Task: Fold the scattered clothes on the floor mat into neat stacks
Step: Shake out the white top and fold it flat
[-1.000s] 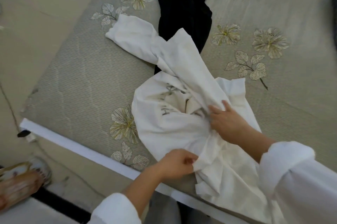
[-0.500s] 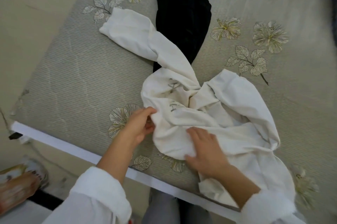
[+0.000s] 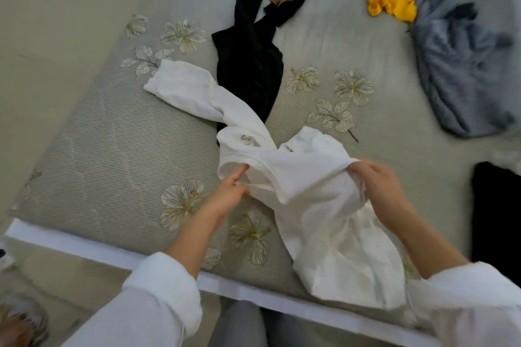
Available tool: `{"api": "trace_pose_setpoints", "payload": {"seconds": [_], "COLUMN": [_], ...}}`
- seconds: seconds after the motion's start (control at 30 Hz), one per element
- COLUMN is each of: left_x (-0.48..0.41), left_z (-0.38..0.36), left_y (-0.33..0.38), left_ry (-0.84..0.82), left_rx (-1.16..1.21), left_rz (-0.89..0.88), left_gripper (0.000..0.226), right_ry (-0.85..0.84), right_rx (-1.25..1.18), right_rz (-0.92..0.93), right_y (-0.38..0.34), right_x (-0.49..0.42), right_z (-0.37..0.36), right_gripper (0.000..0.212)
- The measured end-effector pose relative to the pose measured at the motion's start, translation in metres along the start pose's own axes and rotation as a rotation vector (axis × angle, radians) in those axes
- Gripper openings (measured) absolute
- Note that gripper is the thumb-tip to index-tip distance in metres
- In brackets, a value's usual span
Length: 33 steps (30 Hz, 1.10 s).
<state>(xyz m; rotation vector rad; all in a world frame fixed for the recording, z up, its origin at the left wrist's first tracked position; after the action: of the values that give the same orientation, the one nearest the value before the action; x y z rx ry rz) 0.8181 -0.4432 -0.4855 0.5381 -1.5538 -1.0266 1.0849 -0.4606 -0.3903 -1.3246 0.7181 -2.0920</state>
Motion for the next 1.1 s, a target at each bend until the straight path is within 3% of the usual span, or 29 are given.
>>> {"api": "trace_pose_setpoints", "payload": {"seconds": [0.13, 0.23, 0.3, 0.4, 0.5, 0.63, 0.7, 0.8, 0.93, 1.03, 1.1], "left_x": [0.014, 0.017, 0.013, 0.010, 0.015, 0.026, 0.032, 0.052, 0.075, 0.092, 0.104], "left_z": [-0.052, -0.076, -0.079, -0.078, -0.075, -0.059, -0.049, -0.035, -0.039, -0.049, -0.053], "left_y": [0.027, 0.048, 0.060, 0.072, 0.085, 0.109, 0.140, 0.198, 0.258, 0.290, 0.308], "left_ry": [-0.114, -0.123, -0.042, 0.071, 0.272, 0.388, 0.335, 0.264, 0.203, 0.207, 0.220], "left_rx": [-0.205, -0.625, -0.782, -0.990, -1.136, -1.029, -0.833, -0.517, -0.555, -0.596, -0.637], "left_rz": [-0.128, -0.263, -0.253, -0.199, -0.269, -0.376, -0.525, -0.698, -0.778, -0.842, -0.902], "left_gripper": [0.074, 0.067, 0.051, 0.043, 0.031, 0.022, 0.024, 0.010, 0.018, 0.022, 0.026], "right_ry": [-0.100, -0.167, -0.211, -0.243, -0.190, -0.032, 0.086, 0.333, 0.601, 0.692, 0.697], "right_rx": [-0.048, -0.085, -0.080, -0.028, -0.053, -0.131, -0.141, -0.066, 0.104, 0.170, 0.112], "right_rz": [0.164, 0.270, 0.331, 0.407, 0.441, 0.463, 0.455, 0.454, 0.480, 0.432, 0.397], "right_y": [-0.052, -0.081, -0.094, -0.105, -0.104, -0.097, -0.088, -0.076, -0.074, -0.071, -0.067], "right_x": [0.052, 0.089, 0.109, 0.131, 0.144, 0.154, 0.154, 0.147, 0.134, 0.124, 0.119], "right_z": [0.052, 0.080, 0.101, 0.134, 0.171, 0.220, 0.243, 0.272, 0.286, 0.291, 0.297], "right_gripper": [0.019, 0.035, 0.037, 0.029, 0.030, 0.046, 0.034, 0.023, 0.032, 0.019, 0.024]}}
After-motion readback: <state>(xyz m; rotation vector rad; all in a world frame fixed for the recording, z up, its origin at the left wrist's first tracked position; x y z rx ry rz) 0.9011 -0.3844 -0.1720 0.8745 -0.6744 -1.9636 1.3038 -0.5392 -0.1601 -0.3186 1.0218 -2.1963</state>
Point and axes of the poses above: each hand's wrist, its own x-axis away from the middle knuckle, its own z-axis out of the back of the hand, y = z × x, the point moved 4 cm from there along -x, towards the middle knuckle, and after that the axes turned 12 degrees about -z, right-handed, at the moved point
